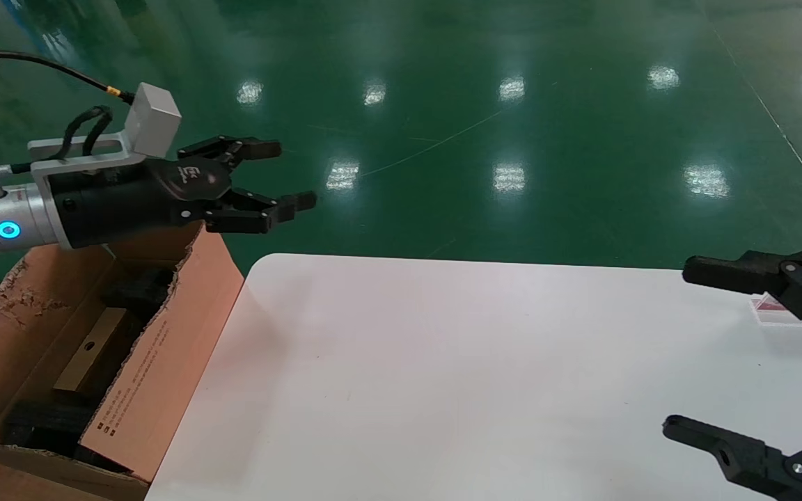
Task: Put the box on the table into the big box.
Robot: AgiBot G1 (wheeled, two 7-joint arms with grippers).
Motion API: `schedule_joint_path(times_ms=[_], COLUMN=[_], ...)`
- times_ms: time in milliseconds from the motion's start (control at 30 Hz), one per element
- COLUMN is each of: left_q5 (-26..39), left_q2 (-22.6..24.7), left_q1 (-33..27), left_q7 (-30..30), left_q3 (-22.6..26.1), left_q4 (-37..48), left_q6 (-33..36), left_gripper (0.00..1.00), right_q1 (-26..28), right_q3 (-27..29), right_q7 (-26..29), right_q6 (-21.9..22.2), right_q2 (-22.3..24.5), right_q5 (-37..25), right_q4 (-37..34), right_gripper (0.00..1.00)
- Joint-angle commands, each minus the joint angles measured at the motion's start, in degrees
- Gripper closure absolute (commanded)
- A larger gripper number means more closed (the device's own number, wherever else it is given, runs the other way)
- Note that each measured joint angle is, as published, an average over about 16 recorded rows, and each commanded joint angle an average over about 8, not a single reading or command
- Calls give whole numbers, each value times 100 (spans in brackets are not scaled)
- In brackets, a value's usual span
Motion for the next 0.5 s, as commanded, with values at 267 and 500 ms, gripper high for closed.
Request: schedule_joint_path(times_ms=[267,500], left_q5=[-409,-728], left_q2=[113,201], left_q1=[395,703], left_q7=[-183,-325], left_q3=[-191,-341], left_q4=[-851,-1515], left_q6=[247,439], left_gripper=[0,0], right_q1=[0,0], right_q3=[0,-1], right_q7=[0,0], right_q6=[0,0], right_q2=[0,0], right_q5=[0,1], right_q4=[0,0], right_gripper=[0,0])
